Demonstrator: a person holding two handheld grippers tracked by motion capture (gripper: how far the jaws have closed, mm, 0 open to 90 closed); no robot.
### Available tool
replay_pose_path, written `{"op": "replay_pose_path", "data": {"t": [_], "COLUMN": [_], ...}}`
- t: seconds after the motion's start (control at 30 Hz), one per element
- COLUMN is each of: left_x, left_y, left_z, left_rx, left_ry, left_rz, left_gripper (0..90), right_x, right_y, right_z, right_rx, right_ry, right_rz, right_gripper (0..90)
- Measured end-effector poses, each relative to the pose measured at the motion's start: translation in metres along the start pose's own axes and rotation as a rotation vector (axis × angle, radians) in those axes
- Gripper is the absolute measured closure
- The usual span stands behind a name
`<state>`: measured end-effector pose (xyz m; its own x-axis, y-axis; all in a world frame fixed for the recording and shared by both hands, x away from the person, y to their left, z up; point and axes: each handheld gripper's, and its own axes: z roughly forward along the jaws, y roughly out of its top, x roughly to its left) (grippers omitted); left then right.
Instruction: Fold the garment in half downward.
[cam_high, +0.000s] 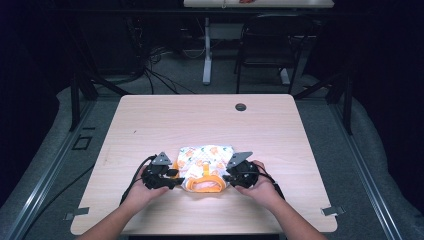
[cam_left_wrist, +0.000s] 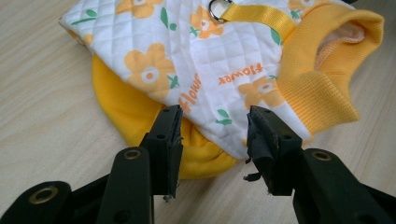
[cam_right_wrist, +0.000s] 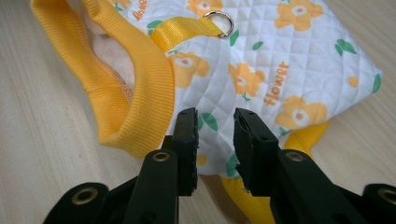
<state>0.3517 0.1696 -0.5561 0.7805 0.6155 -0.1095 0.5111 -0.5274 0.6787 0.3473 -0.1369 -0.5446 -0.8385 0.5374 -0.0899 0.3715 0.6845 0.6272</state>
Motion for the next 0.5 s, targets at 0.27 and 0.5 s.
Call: {"op": "replay_pose_path", "data": {"t": [0.27, 0.5], "left_x": [0.001, 0.005], "left_y": [0.002, 0.001], "left_z": [-0.013, -0.026], "left_rx": [-0.012, -0.029], "left_ry": [0.019, 0.030], "left_rz": [0.009, 0.003], "left_gripper": [55.0, 54.8], "right_x": [0.002, 0.006], "right_y": [0.001, 0.001], "right_z": [-0.009, -0.020], "right_rx": [-0.011, -0.020], "right_ry": [-0.005, -0.012], "right_rz": [-0.006, -0.007], "right_gripper": [69.3, 68.8]}}
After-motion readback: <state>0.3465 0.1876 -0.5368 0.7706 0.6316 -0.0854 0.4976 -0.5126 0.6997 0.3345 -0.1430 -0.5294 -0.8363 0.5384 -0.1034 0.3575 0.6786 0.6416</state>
